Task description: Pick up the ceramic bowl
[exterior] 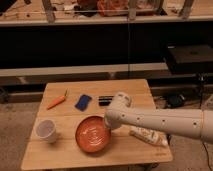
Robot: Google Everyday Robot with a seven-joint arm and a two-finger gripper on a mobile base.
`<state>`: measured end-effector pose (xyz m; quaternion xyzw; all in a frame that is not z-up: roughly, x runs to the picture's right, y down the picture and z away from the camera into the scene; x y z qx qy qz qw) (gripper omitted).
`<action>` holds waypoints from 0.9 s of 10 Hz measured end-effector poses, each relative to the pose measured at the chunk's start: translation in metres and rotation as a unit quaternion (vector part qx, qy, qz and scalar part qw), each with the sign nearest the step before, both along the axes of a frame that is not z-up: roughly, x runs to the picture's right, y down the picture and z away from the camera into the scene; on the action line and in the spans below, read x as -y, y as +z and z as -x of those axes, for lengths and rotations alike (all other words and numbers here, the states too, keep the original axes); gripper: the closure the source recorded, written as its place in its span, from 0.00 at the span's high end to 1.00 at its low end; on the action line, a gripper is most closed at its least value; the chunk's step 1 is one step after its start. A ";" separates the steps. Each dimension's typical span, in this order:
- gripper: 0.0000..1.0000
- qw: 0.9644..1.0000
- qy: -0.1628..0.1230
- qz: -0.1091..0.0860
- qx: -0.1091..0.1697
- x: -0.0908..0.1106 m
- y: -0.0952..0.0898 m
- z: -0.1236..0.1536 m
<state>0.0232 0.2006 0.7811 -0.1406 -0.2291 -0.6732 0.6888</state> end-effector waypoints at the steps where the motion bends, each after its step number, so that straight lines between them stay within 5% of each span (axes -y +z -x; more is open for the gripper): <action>1: 0.09 1.000 0.000 -0.005 -0.001 0.004 -0.003 0.001; 9: 0.09 1.000 -0.005 -0.021 -0.002 0.038 -0.030 0.001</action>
